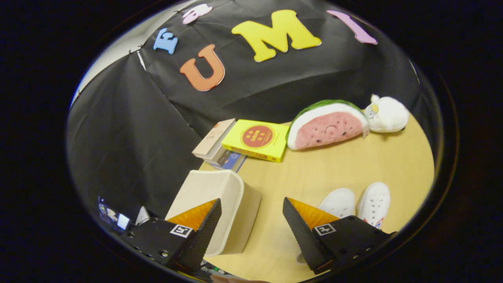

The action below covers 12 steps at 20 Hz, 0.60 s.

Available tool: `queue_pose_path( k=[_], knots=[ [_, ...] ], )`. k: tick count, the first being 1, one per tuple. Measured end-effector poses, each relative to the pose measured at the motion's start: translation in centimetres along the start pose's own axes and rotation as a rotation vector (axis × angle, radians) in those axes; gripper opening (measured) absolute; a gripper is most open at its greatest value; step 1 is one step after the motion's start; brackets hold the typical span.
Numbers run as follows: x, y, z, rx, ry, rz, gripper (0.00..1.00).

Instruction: Open the storage box then place both shoes into the box .Put the left shoe in first, then the right shoe, with the right side of both shoes facing outward in a uniform manner.

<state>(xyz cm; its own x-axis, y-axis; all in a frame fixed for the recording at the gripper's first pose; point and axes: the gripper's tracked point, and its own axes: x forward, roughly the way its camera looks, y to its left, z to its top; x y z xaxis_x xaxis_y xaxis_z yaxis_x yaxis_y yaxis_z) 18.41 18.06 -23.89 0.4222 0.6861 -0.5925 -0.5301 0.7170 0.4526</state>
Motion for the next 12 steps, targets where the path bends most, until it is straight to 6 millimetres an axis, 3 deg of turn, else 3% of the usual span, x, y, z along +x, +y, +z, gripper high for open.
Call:
queue_pose_path(
  k=[4,7,9,12],
  knots=[
    [3.5,2.6,-2.5,0.078,0.187,0.278,0.96],
    [6.0,2.6,-3.4,0.144,0.273,0.426,0.94],
    [6.9,2.3,-3.6,0.191,0.325,0.487,0.94],
    [6.7,4.1,-4.1,0.287,0.397,0.678,0.93]
  ],
)
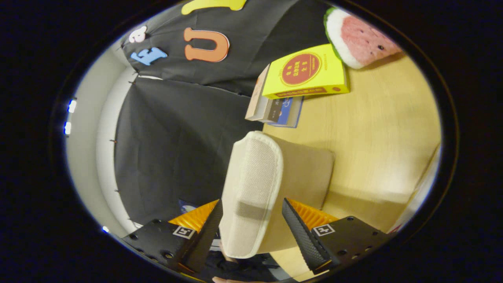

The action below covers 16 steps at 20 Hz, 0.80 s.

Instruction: Open the storage box then place both shoes into the box .Put the left shoe in first, then the right shoe, with the right side of both shoes facing outward in a uniform manner.

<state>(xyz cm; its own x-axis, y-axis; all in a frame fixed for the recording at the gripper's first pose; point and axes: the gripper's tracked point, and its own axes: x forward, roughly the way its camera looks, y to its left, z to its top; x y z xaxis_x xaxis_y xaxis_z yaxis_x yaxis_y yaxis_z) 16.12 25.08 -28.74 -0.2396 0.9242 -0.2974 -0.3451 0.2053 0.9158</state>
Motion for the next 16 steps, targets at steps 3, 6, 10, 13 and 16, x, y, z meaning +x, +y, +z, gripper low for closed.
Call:
queue_pose_path(
  k=[3,6,10,13,16],
  knots=[
    [0.9,-0.9,0.0,0.077,0.026,0.043,0.8],
    [0.9,-0.7,0.1,0.108,0.017,0.071,0.61],
    [0.1,-0.9,0.4,0.172,-0.015,0.057,0.32],
    [-0.4,-0.4,-0.1,0.167,-0.022,0.025,0.24],
    [-1.2,0.9,0.0,0.145,-0.031,-0.027,0.05]
  ],
)
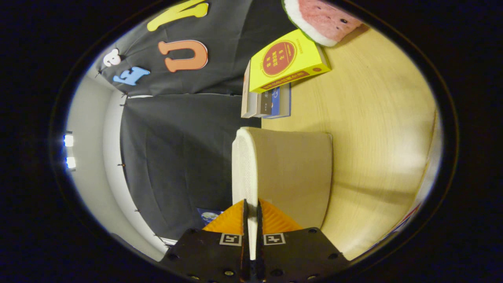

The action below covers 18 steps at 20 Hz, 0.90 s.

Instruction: Open the storage box then place both shoes into the box .Put the left shoe in first, then the right shoe, with the right side of both shoes facing outward in a uniform manner.

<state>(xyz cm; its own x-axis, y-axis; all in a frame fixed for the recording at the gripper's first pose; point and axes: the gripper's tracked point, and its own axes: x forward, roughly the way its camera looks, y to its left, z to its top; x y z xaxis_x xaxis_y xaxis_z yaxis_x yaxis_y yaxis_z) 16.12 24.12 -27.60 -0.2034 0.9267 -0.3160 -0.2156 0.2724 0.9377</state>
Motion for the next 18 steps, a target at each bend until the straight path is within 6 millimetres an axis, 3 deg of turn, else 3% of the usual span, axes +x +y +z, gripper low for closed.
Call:
queue_pose_path(
  k=[3,10,18],
  knots=[
    [-0.8,1.4,-0.8,-0.052,0.002,-0.067,0.05],
    [-0.9,8.4,-0.9,-0.109,-0.052,-0.095,0.02],
    [2.5,16.4,0.9,-0.214,-0.084,-0.144,0.04]
  ],
)
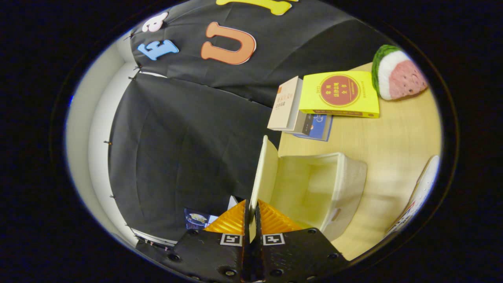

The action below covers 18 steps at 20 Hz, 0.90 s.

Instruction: Open the storage box then place both shoes into the box .Put the left shoe in first, then the right shoe, with the right side of both shoes facing outward in a uniform manner.

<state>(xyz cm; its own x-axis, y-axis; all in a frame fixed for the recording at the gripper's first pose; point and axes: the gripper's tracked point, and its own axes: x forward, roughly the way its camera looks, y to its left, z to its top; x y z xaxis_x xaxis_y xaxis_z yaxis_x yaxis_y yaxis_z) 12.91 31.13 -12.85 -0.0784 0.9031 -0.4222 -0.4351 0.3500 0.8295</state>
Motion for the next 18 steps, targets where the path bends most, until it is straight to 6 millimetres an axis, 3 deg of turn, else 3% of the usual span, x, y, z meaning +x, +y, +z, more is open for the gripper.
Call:
queue_pose_path(
  k=[5,10,13,15,18],
  knots=[
    [4.7,6.0,1.5,-0.015,-0.005,0.016,0.05],
    [11.9,10.6,2.0,-0.07,0.017,-0.025,0.13],
    [15.6,12.7,2.4,-0.015,0.018,-0.021,0.15],
    [17.2,14.6,2.8,0.034,0.023,0.019,0.35],
    [18.3,14.5,3.7,0.03,0.004,-0.039,0.65]
  ],
)
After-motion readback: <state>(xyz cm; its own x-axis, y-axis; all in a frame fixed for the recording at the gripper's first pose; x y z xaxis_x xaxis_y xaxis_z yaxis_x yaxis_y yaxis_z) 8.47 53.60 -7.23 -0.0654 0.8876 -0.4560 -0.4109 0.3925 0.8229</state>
